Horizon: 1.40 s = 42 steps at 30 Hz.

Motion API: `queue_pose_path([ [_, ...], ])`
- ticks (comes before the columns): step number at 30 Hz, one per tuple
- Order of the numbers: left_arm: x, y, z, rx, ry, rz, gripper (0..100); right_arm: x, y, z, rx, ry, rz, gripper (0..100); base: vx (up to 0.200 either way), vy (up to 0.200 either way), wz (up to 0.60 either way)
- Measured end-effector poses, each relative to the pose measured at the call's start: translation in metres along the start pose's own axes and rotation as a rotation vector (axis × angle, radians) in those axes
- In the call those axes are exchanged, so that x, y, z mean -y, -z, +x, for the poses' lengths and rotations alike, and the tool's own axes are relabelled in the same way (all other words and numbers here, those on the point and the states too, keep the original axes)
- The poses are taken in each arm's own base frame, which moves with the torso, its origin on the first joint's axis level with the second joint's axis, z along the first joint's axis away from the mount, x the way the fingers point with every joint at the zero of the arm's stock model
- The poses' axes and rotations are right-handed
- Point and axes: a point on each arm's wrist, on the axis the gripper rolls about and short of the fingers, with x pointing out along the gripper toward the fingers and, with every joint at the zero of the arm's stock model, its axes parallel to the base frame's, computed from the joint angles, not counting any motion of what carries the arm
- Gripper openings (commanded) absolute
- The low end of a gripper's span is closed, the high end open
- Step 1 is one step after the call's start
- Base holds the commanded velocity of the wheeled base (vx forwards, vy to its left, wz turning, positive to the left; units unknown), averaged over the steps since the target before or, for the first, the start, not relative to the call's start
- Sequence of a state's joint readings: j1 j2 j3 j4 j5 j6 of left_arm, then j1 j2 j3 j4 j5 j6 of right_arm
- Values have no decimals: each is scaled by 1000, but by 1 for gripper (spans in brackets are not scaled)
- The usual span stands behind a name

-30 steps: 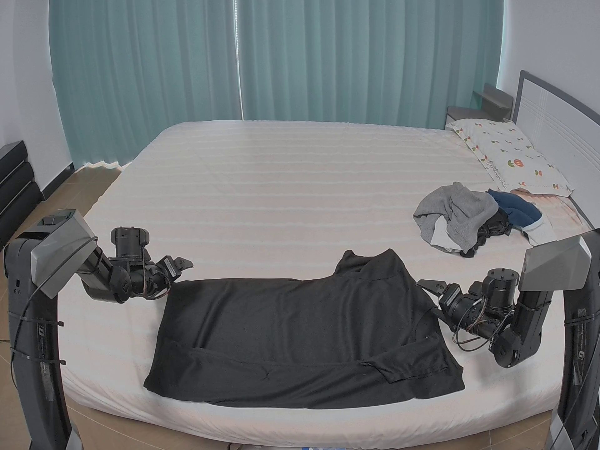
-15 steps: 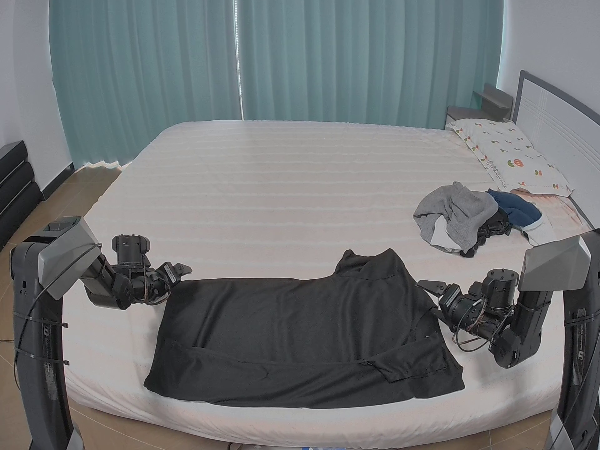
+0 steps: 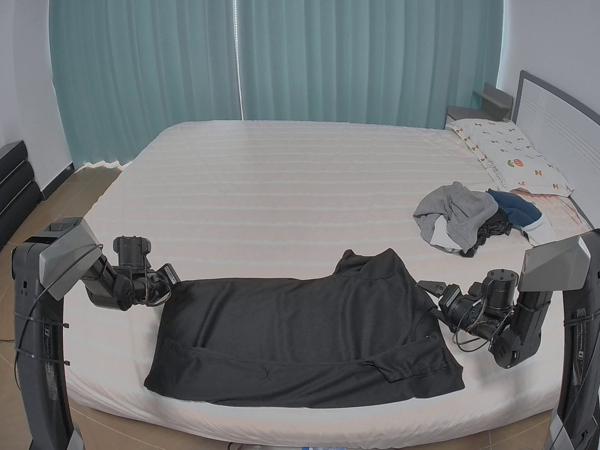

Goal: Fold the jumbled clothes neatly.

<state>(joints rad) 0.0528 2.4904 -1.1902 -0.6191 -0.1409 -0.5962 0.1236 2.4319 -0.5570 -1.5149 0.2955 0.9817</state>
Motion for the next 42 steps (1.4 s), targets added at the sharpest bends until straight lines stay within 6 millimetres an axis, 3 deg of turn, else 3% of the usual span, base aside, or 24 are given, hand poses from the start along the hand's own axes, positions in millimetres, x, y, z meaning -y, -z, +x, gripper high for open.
queue_pose_path([
  [9, -3, -2, -2, 29, -39, -67, 0, -2, 2, 3, 0, -2, -40, 100, 0, 0, 0],
  [16, -1, -3, -3, 31, -26, -93, 0, -10, -1, 18, 12, 41, -51, 100, 0, 0, 0],
  [26, 0, -2, -4, 26, -25, -98, 0, -37, -35, 54, 19, 120, -236, 100, 0, 0, 0],
  [33, -1, -1, -5, 21, -26, -103, 0, -59, -56, 90, 33, 122, -343, 100, 0, 0, 0],
  [42, 0, 0, -8, 4, -7, -106, 0, -52, -59, 133, 0, 149, -413, 100, 0, 0, 0],
])
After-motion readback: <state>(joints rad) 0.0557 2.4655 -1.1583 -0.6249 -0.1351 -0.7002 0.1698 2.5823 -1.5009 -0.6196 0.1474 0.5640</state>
